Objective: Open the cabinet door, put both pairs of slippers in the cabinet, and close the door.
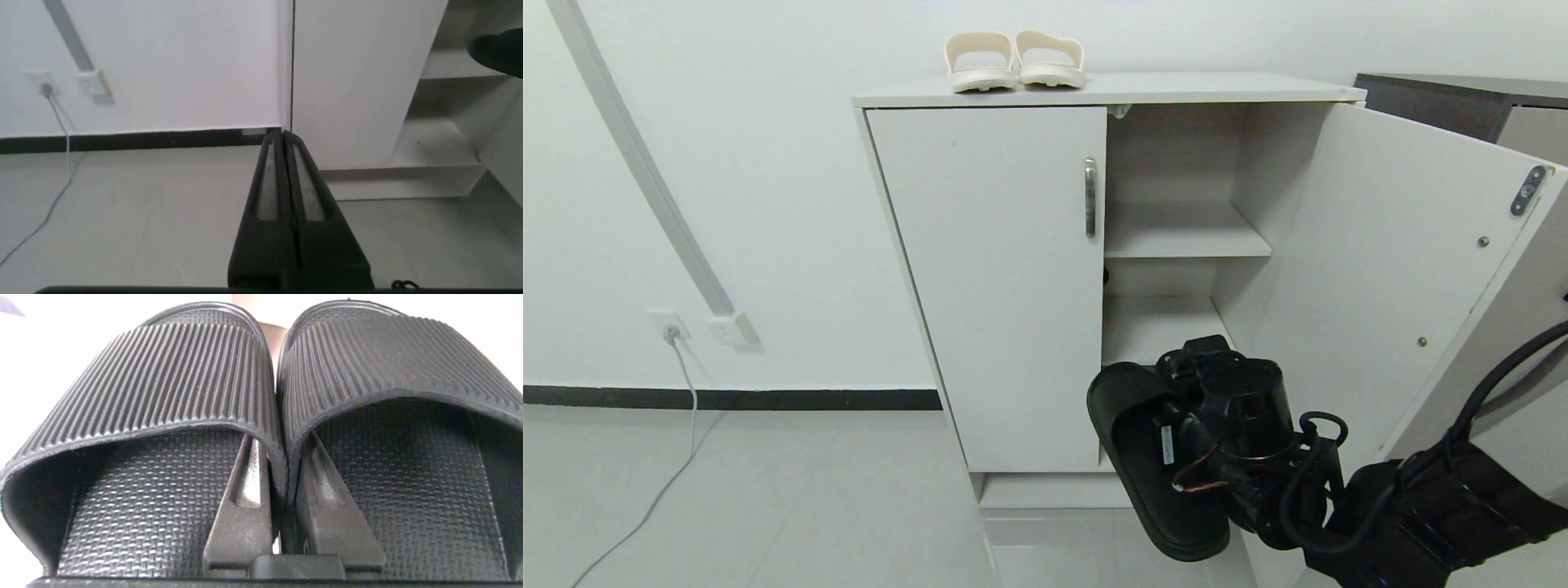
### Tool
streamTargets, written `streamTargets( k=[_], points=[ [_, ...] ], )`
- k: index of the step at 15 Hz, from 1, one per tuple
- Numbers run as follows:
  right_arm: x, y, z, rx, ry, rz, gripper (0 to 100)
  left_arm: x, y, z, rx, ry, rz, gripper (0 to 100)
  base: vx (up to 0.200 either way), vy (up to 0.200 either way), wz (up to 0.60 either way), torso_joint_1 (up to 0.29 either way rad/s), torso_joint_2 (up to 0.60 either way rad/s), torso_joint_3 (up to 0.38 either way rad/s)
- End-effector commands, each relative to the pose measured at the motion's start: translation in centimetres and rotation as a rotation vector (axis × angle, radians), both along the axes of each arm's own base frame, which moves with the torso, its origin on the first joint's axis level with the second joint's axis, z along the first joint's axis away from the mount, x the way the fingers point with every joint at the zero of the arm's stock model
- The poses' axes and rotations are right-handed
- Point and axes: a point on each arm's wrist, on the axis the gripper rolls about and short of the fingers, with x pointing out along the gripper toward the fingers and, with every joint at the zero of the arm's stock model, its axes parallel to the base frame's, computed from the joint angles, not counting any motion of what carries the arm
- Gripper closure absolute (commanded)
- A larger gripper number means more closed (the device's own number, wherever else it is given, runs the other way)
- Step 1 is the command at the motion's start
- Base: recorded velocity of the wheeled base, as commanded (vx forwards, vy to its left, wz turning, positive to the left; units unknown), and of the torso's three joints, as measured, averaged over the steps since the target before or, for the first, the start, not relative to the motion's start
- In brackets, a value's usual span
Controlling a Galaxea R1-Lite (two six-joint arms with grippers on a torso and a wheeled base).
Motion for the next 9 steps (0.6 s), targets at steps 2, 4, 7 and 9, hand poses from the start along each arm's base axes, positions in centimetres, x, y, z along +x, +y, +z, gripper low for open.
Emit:
streamTargets(
  k=[2,4,7,9],
  points=[
    [0.4,0.5,0.6,0.031,-0.028,0.001,100,-0.1,0.0,-0.1,-0.030,-0.018,-0.004,100,0.000,0.000,0.00,0.000,0.00,0.000],
    [1.6,1.2,1.5,0.058,-0.081,-0.090,100,-0.1,0.0,0.0,-0.076,-0.020,-0.005,100,0.000,0.000,0.00,0.000,0.00,0.000],
    [2.9,2.2,1.2,0.080,-0.113,-0.201,100,-0.1,0.0,0.0,-0.076,-0.020,-0.005,100,0.000,-0.067,0.00,0.002,0.00,-0.001],
    [3.0,2.0,1.0,0.074,-0.110,-0.209,100,-0.1,0.0,0.0,-0.076,-0.020,-0.005,100,0.000,-0.200,0.00,0.005,0.00,0.005]
  ],
)
